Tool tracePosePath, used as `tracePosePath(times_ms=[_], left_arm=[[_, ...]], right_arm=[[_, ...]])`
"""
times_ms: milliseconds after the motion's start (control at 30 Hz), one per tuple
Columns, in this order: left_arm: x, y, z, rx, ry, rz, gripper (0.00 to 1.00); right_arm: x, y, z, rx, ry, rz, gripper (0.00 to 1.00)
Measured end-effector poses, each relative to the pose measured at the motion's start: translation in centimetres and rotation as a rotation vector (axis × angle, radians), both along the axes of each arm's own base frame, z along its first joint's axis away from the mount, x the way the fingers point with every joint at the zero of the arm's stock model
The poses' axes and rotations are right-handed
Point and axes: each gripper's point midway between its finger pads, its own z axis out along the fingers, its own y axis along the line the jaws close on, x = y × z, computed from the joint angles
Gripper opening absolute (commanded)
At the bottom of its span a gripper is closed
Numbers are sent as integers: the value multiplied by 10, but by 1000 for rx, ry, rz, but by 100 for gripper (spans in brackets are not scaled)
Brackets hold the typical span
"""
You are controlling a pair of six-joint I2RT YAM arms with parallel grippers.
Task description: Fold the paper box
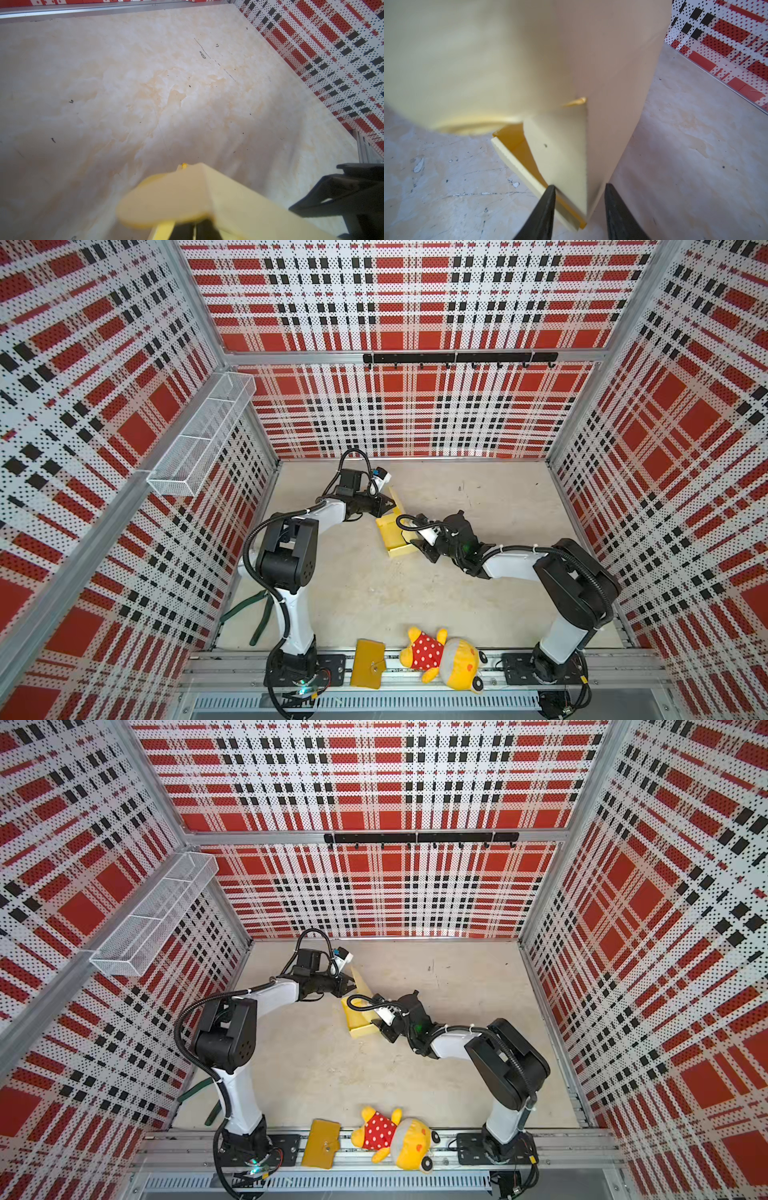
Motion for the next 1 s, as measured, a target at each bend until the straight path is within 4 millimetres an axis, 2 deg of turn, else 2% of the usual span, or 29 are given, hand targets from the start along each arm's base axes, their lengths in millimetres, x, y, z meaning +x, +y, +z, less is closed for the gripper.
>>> tracePosePath(times_ms=[233,567,733,1000], left_arm=[[-12,4,-17,-4,66,16,9],[-15,13,-26,-20,138,65,21],[-20,19,-35,-26,191,94,23],[-33,30,-41,-32,244,130,33]], right_arm=[[-6,-1,-10,-67,11,18,41],[-5,2,-10,-126,-5,50,40],[-2,8,-7,-147,-27,65,40],[-5,13,-21,-193,-13,86,39]])
